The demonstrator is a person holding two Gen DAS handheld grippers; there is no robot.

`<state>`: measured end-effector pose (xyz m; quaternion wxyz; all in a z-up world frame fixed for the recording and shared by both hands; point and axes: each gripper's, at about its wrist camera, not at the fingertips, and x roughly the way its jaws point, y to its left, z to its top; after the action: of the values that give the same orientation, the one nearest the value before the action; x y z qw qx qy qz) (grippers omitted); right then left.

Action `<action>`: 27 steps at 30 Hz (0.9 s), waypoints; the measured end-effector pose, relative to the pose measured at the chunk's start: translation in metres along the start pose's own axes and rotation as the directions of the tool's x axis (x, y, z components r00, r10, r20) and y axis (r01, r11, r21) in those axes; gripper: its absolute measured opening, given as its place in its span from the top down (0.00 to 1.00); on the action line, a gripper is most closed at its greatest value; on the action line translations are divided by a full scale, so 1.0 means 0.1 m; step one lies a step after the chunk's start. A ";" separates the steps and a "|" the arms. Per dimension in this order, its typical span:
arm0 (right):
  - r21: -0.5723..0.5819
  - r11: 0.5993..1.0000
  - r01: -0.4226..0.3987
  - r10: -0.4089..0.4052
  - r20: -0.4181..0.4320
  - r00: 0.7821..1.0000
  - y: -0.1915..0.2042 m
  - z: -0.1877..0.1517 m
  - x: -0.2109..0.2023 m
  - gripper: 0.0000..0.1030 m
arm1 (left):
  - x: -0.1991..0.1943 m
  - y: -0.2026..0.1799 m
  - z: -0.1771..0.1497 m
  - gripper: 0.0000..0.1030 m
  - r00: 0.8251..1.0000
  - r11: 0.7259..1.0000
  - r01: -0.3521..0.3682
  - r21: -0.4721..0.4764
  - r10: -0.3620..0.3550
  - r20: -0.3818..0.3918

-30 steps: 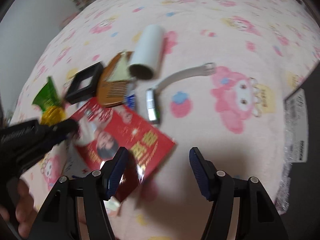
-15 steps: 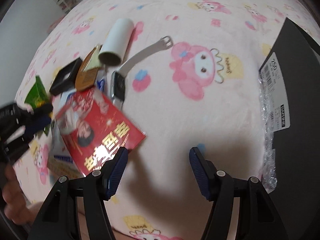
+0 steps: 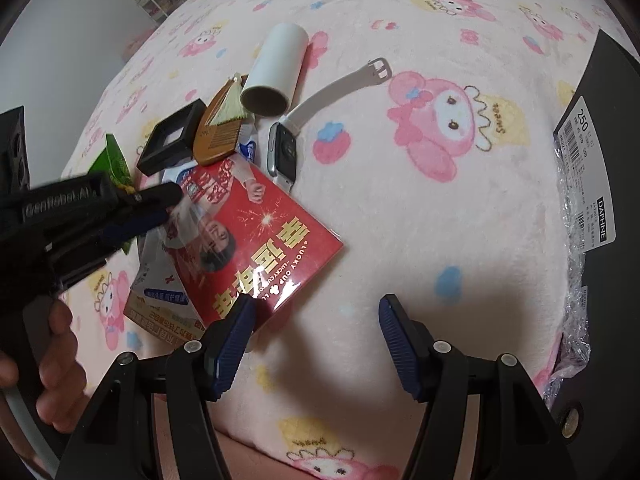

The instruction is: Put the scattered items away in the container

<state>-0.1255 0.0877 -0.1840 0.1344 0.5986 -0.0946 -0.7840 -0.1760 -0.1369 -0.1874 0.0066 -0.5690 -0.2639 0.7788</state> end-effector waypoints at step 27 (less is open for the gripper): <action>-0.018 1.000 -0.002 0.003 0.061 0.998 0.07 0.22 0.02 0.41 | -0.05 0.18 -0.01 0.62 0.992 0.992 0.107 -0.062 -0.111 -0.056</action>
<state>-0.1469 0.0798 -0.1775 0.1376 0.5732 -0.0924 -0.8025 -0.1679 -0.1537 -0.1906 0.0404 -0.5766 -0.3170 0.7520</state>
